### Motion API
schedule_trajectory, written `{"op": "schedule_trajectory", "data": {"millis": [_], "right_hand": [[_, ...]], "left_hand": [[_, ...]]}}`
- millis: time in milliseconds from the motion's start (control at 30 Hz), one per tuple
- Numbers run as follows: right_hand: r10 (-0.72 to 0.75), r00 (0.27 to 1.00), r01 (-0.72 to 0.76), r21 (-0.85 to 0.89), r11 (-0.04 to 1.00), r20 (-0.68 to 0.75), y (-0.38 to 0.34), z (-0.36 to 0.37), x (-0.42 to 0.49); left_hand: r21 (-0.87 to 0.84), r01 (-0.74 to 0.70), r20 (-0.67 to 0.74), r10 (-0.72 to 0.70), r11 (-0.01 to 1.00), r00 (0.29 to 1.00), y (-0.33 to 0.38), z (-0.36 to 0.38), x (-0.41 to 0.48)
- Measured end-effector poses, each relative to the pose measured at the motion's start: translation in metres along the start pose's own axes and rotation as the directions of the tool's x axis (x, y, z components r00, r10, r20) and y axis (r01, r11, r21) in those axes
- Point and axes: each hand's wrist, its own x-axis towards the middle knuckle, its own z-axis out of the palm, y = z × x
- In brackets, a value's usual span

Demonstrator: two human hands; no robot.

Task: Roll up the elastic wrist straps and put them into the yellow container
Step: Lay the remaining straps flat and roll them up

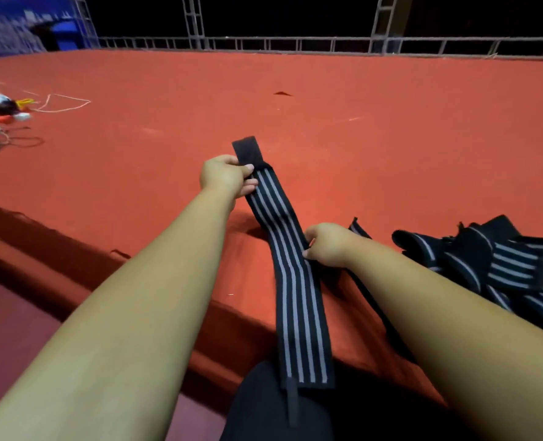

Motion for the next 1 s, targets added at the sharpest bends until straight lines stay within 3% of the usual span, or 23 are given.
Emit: {"op": "schedule_trajectory", "data": {"millis": [200,333,433,567,733,900,1000], "right_hand": [[0.054,0.999,-0.052,0.172,0.984,-0.003,0.011,0.009,0.037],[0.083,0.996,-0.083,0.004,0.997,0.016,0.005,0.008,0.051],[0.134,0.991,-0.135,-0.128,0.983,-0.018,-0.002,0.013,0.059],[0.203,0.979,-0.203,-0.110,0.973,-0.008,-0.008,0.019,0.061],[0.194,0.973,-0.192,-0.032,0.981,0.128,-0.010,0.016,0.036],[0.186,0.981,-0.187,0.007,0.982,0.061,-0.008,0.025,0.000],[0.176,0.983,-0.175,-0.032,0.984,0.045,-0.008,0.024,-0.025]], "left_hand": [[0.091,-0.014,-0.057,0.019,0.996,0.998,-0.036,0.020,0.046],[0.201,-0.027,-0.074,0.043,0.979,0.996,-0.077,0.028,0.087],[0.326,-0.055,0.035,0.046,0.944,0.998,-0.096,0.034,0.085],[0.396,-0.058,0.074,0.032,0.916,0.997,-0.100,0.031,0.072],[0.623,-0.239,0.280,0.072,0.745,0.957,-0.084,0.021,0.022],[0.793,-0.375,0.474,-0.098,0.481,0.875,-0.084,0.008,-0.030],[0.817,-0.436,0.523,-0.167,0.378,0.836,-0.078,0.000,-0.066]]}}
